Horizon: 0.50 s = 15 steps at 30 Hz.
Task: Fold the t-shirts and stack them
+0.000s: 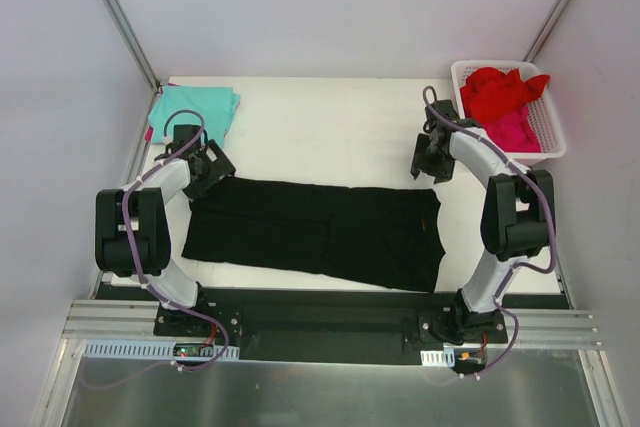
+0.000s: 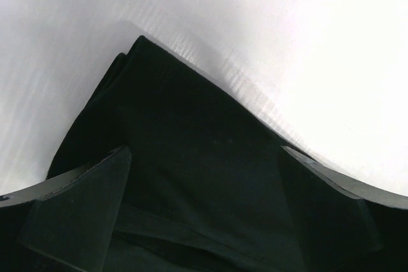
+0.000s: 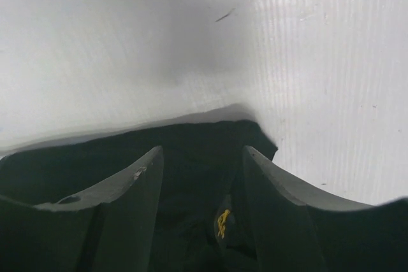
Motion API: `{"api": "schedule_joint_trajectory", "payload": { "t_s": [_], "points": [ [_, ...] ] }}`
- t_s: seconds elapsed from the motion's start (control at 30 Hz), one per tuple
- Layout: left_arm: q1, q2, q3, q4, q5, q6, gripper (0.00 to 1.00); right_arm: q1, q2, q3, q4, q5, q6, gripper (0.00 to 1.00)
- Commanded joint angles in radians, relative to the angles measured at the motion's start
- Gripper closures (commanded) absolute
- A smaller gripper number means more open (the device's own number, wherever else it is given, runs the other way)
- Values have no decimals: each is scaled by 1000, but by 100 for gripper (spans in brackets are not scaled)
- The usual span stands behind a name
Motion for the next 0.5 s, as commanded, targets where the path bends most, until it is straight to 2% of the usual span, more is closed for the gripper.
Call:
{"api": "schedule_joint_trajectory", "payload": {
  "t_s": [0.0,0.07,0.13,0.27,0.47],
  "points": [
    [-40,-136,42,-67,-42,39,1,35,-161,89,-93,-130,-20,43],
    [-90,-165,119,-139,-64,67,1,52,-181,131,-171,-184,-14,43],
    [-119,-132,187,-221,-50,107,1,90,-218,123,-201,-216,-1,43],
    [-170,-44,303,-384,42,170,1,175,-313,4,-193,-249,45,42],
    [-238,-9,238,-413,118,185,1,314,-401,-230,-184,-204,159,41]
  ]
}}
